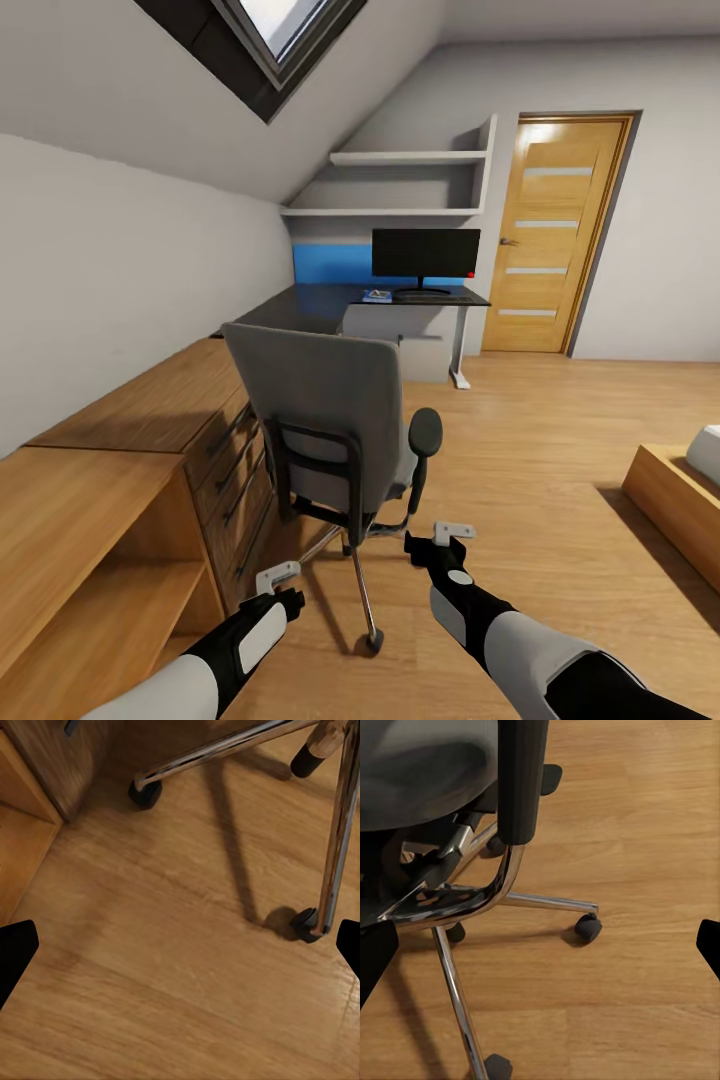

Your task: In the bedroom, organize the workspace by keeping the computer under the desk, ensuring the monitor is on the desk, placing the keyboard on the desk next to the monitor, placing the mouse on the desk next to the keyboard, moving the folder from the swivel chair onto the desk next to the mouse, stacking the notebook on top of the folder with the pen on top of the notebook, and positioning the swivel chair next to the desk.

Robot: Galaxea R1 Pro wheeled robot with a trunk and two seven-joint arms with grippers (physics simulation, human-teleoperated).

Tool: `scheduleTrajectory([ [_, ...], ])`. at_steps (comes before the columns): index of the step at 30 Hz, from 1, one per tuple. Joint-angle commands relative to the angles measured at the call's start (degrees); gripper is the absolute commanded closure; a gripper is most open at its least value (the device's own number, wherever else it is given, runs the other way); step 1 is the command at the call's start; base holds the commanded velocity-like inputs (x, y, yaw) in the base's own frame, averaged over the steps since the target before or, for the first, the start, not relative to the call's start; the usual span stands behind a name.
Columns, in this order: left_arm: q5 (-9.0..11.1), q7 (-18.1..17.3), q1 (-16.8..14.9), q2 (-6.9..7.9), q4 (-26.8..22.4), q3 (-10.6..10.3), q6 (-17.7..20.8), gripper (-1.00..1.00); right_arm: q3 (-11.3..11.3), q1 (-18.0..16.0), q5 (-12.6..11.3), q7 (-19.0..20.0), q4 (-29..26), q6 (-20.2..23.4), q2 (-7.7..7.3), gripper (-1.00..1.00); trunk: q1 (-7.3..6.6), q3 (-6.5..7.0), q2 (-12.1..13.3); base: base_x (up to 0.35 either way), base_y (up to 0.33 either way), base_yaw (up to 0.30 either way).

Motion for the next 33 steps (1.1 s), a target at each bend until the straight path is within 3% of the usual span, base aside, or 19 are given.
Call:
scheduleTrajectory([
  [1,0.34,0.45,-0.04,0.06,-0.10,-0.46,0.21,-1.00,0.50,-0.04,-0.49,-0.23,0.05,-0.18,0.01,-1.00,-0.01,-0.06,-0.03,0.000,0.000,0.000],
  [27,0.25,0.37,-0.03,-0.05,1.29,-0.53,0.16,-1.00,0.50,0.04,-0.46,-0.05,0.12,-0.26,0.01,-1.00,-0.01,-0.06,-0.03,0.088,0.000,0.000],
  [33,-0.05,0.36,-0.03,0.04,1.37,-0.49,0.13,-1.00,0.50,0.04,-0.48,-0.05,0.12,-0.78,0.01,-1.00,-0.01,-0.06,-0.03,0.255,-0.047,0.000],
])
